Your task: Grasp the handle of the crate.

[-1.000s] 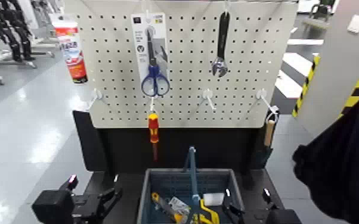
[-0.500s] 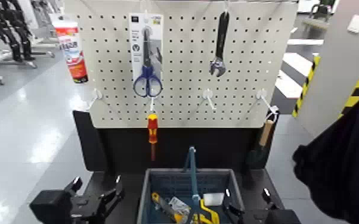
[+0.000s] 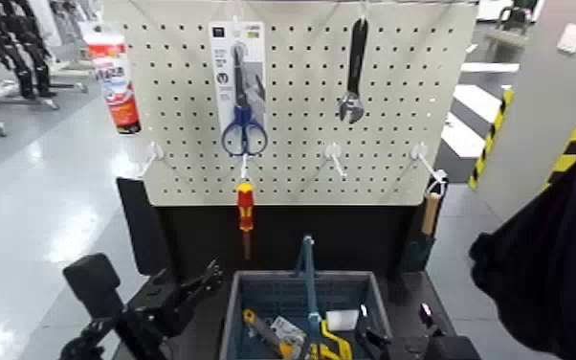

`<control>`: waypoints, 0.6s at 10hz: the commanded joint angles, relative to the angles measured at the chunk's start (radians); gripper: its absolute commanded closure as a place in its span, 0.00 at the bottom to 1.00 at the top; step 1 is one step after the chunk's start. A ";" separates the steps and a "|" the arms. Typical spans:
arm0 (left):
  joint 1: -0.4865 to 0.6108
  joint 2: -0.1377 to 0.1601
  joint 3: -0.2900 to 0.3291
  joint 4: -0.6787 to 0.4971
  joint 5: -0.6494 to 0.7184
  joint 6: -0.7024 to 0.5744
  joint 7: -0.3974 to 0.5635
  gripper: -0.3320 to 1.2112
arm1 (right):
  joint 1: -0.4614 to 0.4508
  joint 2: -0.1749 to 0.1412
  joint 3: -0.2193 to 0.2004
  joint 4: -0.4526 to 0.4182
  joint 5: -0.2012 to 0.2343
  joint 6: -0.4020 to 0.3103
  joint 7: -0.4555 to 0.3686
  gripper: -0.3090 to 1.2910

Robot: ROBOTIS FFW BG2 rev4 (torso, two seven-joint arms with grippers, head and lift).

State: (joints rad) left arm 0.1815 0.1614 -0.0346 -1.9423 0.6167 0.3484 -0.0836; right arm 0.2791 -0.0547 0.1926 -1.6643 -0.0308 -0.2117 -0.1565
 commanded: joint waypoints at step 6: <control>-0.218 0.058 -0.036 0.226 0.675 0.363 -0.074 0.29 | 0.000 0.004 0.002 0.004 -0.011 -0.006 0.000 0.28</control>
State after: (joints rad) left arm -0.0165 0.2153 -0.0685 -1.7470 1.2391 0.6748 -0.1593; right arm 0.2791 -0.0517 0.1948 -1.6601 -0.0404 -0.2169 -0.1565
